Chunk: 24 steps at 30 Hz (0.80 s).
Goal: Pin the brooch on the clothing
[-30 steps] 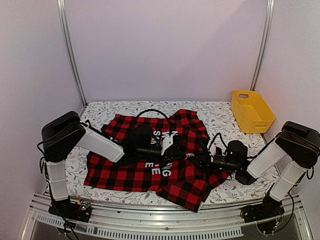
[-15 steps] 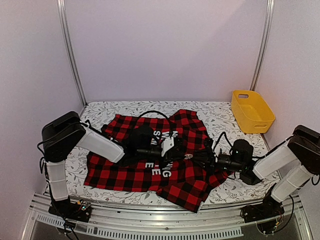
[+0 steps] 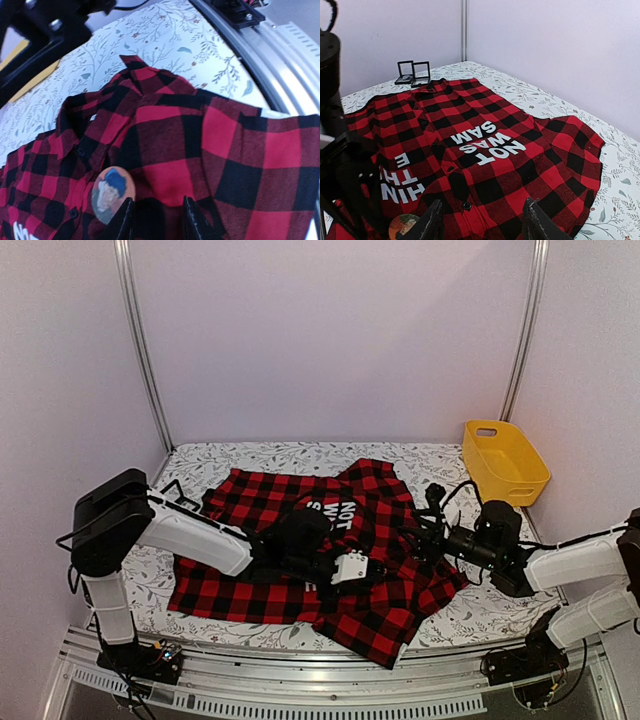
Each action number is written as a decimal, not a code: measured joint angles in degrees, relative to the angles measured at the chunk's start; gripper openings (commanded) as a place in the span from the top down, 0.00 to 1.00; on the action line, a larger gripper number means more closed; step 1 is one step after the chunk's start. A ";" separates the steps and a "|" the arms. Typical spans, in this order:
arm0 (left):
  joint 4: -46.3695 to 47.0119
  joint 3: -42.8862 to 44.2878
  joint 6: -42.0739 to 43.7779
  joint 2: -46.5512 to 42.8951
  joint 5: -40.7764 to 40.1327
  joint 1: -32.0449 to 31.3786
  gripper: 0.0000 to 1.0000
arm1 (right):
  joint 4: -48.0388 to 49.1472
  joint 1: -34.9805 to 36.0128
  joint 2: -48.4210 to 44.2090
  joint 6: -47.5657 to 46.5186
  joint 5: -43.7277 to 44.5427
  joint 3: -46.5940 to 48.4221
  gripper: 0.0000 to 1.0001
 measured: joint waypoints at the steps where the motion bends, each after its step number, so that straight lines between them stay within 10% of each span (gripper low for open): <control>1: -2.19 1.07 0.04 -0.13 0.94 -0.37 0.71 | -2.29 -0.02 0.11 0.68 1.49 1.36 0.50; 12: -16.28 4.24 -13.31 -6.58 7.37 0.90 0.73 | -39.12 -4.17 15.04 14.69 17.53 29.35 0.71; 24: -9.44 -7.32 -56.41 -5.46 -18.34 26.93 0.72 | -60.87 -4.59 35.95 18.64 20.61 46.38 0.74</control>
